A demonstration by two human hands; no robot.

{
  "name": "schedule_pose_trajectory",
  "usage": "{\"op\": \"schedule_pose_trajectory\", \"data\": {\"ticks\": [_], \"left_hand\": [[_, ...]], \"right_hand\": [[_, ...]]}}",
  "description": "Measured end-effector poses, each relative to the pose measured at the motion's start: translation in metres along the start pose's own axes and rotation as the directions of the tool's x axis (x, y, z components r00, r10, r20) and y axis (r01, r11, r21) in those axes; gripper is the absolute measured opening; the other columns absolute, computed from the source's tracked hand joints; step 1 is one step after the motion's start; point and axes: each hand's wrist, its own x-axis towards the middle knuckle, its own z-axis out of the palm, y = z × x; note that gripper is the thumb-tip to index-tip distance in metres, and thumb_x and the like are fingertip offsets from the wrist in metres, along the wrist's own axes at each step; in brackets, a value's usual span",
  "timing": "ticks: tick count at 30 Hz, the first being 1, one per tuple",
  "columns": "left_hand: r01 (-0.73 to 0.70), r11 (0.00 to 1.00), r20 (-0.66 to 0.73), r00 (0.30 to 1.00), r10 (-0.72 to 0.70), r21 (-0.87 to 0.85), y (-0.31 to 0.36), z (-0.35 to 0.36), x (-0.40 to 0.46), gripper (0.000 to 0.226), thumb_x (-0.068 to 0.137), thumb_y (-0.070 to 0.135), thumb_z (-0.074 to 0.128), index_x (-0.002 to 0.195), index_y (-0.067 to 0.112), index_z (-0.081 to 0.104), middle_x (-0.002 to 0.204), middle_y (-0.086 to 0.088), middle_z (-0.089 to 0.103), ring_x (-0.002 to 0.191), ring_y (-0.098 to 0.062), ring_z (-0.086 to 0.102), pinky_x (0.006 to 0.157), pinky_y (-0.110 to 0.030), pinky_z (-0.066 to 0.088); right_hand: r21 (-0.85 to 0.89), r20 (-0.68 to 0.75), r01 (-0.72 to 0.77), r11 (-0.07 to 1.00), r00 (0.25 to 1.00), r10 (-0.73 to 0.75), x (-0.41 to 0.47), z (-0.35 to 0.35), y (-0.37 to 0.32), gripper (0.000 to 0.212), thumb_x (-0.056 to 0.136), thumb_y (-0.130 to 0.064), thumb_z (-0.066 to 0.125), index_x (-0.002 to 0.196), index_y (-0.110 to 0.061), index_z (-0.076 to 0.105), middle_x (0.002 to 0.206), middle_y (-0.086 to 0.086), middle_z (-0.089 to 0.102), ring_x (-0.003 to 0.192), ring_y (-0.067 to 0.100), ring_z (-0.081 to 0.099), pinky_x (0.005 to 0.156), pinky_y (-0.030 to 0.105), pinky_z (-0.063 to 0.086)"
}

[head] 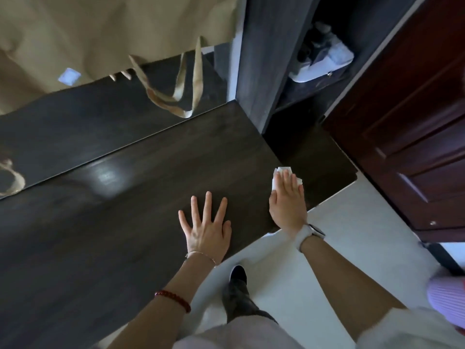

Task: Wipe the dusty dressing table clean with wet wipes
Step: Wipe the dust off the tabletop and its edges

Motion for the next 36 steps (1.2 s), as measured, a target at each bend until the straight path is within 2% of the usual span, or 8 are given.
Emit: {"op": "schedule_pose_trajectory", "data": {"ticks": [3, 7, 13, 16, 19, 22, 28, 36], "left_hand": [[0.017, 1.000, 0.005, 1.000, -0.017, 0.010, 0.010, 0.002, 0.016, 0.054, 0.093, 0.051, 0.017, 0.142, 0.041, -0.004, 0.156, 0.001, -0.011, 0.141, -0.032, -0.016, 0.109, -0.059, -0.008], [0.037, 0.999, -0.001, 0.999, -0.037, 0.022, 0.010, 0.004, 0.018, 0.067, 0.075, 0.058, -0.007, 0.140, 0.044, -0.004, 0.156, 0.002, -0.007, 0.141, -0.031, -0.014, 0.109, -0.058, -0.009], [0.045, 0.999, -0.015, 0.999, -0.045, 0.026, 0.010, 0.005, 0.020, 0.064, 0.079, 0.058, 0.000, 0.141, 0.044, 0.003, 0.156, 0.000, 0.001, 0.142, -0.033, -0.007, 0.108, -0.058, -0.007], [0.058, 0.996, -0.048, 0.997, -0.055, 0.063, 0.011, 0.008, 0.020, 0.057, 0.085, 0.054, 0.016, 0.140, 0.040, 0.017, 0.153, -0.005, 0.023, 0.140, -0.038, 0.016, 0.106, -0.062, 0.008], [0.049, 0.996, -0.077, 0.996, -0.043, 0.069, 0.009, 0.012, 0.021, 0.054, 0.086, 0.053, 0.022, 0.139, 0.039, 0.021, 0.150, -0.006, 0.029, 0.137, -0.039, 0.022, 0.104, -0.061, 0.010], [0.047, 0.998, -0.060, 0.997, -0.044, 0.052, 0.009, 0.009, 0.021, 0.055, 0.086, 0.054, 0.020, 0.139, 0.040, 0.019, 0.152, -0.005, 0.025, 0.139, -0.038, 0.017, 0.105, -0.060, 0.005], [0.043, 0.998, -0.032, 0.999, -0.042, 0.043, 0.007, 0.007, 0.021, 0.063, 0.078, 0.059, -0.005, 0.139, 0.046, -0.007, 0.156, 0.002, -0.008, 0.141, -0.030, -0.015, 0.105, -0.052, -0.018], [0.030, 0.999, -0.041, 0.999, -0.029, 0.014, 0.004, 0.006, 0.011, 0.055, 0.091, 0.053, 0.016, 0.142, 0.041, -0.004, 0.156, 0.002, -0.010, 0.141, -0.027, -0.016, 0.109, -0.049, -0.015]], "right_hand": [[0.014, -0.015, 0.035, 0.999, 0.999, -0.035, 0.040, -0.007, -0.001, 0.053, 0.095, -0.017, 0.038, 0.145, -0.008, 0.020, 0.151, 0.017, 0.023, 0.139, 0.033, 0.021, 0.112, 0.043, 0.019], [0.082, 0.051, 0.060, 0.995, 0.997, -0.064, 0.091, -0.006, -0.023, 0.055, 0.096, -0.019, 0.031, 0.147, -0.012, 0.010, 0.155, 0.010, 0.012, 0.142, 0.029, 0.011, 0.113, 0.039, 0.015], [0.104, -0.012, 0.155, 0.982, 0.988, -0.155, 0.065, -0.004, 0.001, 0.054, 0.095, -0.016, 0.037, 0.145, -0.012, 0.018, 0.153, 0.011, 0.021, 0.141, 0.027, 0.019, 0.113, 0.042, 0.027], [0.104, -0.003, 0.132, 0.986, 0.991, -0.133, 0.020, -0.005, 0.023, 0.057, 0.092, -0.015, 0.046, 0.144, -0.010, 0.023, 0.151, 0.013, 0.025, 0.139, 0.028, 0.023, 0.112, 0.042, 0.028], [0.100, 0.003, 0.108, 0.989, 0.994, -0.109, 0.007, -0.003, 0.022, 0.060, 0.090, -0.013, 0.051, 0.143, -0.007, 0.024, 0.150, 0.016, 0.026, 0.138, 0.032, 0.024, 0.112, 0.044, 0.026], [0.078, -0.012, 0.134, 0.988, 0.991, -0.133, 0.038, -0.004, 0.003, 0.058, 0.091, -0.013, 0.047, 0.143, -0.003, 0.023, 0.150, 0.020, 0.025, 0.139, 0.034, 0.022, 0.113, 0.044, 0.020], [-0.013, 0.119, 0.433, 0.901, 0.896, -0.428, 0.104, -0.002, -0.037, 0.057, 0.095, -0.015, 0.036, 0.146, -0.007, 0.012, 0.155, 0.013, 0.010, 0.143, 0.025, 0.005, 0.118, 0.040, 0.008], [0.033, 0.016, 0.388, 0.921, 0.921, -0.388, 0.057, 0.004, -0.020, 0.054, 0.095, -0.015, 0.038, 0.145, -0.007, 0.019, 0.154, 0.014, 0.017, 0.143, 0.026, 0.010, 0.115, 0.039, 0.007]]}}
